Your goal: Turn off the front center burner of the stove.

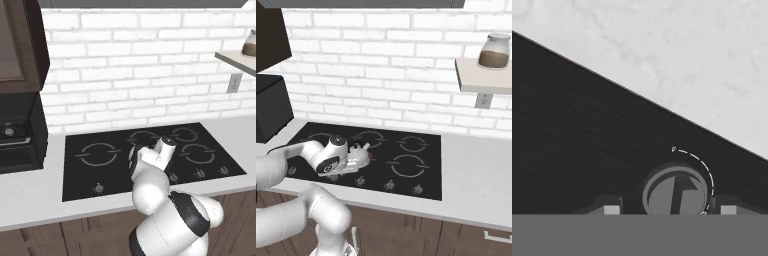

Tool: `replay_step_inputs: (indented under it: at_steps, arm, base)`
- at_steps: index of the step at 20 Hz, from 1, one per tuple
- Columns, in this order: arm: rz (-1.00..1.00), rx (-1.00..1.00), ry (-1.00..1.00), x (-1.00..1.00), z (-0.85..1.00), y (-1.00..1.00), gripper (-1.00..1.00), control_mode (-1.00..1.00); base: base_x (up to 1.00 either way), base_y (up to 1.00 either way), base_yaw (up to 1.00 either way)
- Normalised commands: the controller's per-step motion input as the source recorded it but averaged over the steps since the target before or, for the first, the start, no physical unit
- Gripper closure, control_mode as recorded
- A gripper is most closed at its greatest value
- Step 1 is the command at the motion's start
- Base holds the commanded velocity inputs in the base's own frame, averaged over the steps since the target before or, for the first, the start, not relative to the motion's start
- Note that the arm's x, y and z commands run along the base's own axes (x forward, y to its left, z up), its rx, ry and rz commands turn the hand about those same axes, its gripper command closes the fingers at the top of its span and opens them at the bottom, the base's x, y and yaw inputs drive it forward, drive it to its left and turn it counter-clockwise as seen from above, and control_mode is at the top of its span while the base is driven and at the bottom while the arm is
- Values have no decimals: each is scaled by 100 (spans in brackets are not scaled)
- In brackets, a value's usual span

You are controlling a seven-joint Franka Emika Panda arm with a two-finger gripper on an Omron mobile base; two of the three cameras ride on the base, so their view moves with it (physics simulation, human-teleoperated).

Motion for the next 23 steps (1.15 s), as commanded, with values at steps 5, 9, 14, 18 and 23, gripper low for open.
replay_step_inputs:
  at_steps: [5, 9, 14, 18, 23]
  arm:
    - [-100, 1, 0, 0, -19, 0, 100, -100]
    - [-100, 2, 0, 0, -19, 0, 100, -100]
    - [-100, 2, 0, 0, -20, 0, 100, -100]
    - [-100, 2, 0, 0, -20, 0, 100, -100]
    - [-100, 2, 0, 0, -16, 0, 100, -100]
  base:
    - [0, 0, 0]
    - [0, 0, 0]
    - [0, 0, 0]
    - [0, 0, 0]
    - [0, 0, 0]
